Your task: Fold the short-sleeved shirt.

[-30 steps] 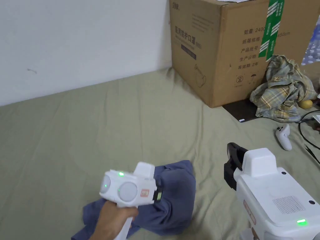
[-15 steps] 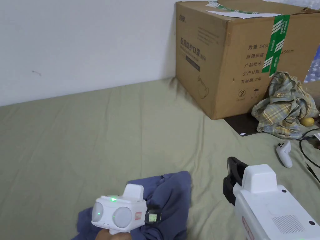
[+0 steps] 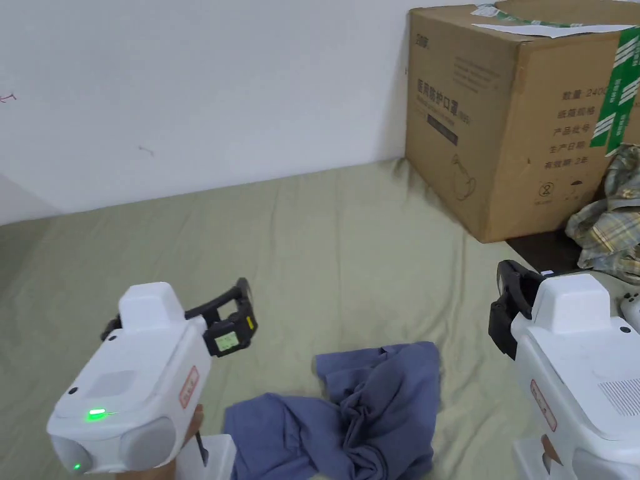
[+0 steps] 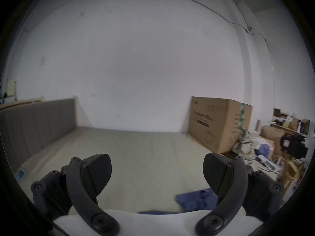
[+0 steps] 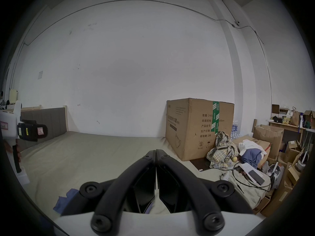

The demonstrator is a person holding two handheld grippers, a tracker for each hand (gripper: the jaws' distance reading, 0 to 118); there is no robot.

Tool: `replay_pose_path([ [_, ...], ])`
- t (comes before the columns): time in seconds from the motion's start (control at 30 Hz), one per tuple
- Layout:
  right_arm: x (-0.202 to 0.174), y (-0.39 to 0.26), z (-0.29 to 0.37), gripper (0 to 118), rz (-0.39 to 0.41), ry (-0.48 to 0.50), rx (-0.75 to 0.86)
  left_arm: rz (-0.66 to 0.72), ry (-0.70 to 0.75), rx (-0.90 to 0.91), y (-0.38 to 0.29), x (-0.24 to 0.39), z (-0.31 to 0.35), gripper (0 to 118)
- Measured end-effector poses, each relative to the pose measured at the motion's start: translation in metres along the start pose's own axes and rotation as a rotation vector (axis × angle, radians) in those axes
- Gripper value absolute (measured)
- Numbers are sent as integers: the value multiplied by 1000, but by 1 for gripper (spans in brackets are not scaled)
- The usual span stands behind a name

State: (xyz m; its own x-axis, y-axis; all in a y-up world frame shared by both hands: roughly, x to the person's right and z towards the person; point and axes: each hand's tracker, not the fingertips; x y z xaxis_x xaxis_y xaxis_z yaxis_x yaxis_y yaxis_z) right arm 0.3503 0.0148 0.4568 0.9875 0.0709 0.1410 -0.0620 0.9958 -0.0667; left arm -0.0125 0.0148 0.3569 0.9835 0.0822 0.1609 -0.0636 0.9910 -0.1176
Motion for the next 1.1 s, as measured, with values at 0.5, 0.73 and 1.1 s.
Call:
replay_pose_path([
  [0.5, -24, 1, -10, 0, -2, 50, 3, -64, 131, 14, -25, -48, 15, 0],
  [0.73, -26, 0, -11, 0, 3, 59, -2, -63, 102, -107, -31, -46, 8, 0],
  [1.1, -25, -11, -14, 0, 17, 64, -31, 136, 11, -542, -109, -50, -15, 0],
])
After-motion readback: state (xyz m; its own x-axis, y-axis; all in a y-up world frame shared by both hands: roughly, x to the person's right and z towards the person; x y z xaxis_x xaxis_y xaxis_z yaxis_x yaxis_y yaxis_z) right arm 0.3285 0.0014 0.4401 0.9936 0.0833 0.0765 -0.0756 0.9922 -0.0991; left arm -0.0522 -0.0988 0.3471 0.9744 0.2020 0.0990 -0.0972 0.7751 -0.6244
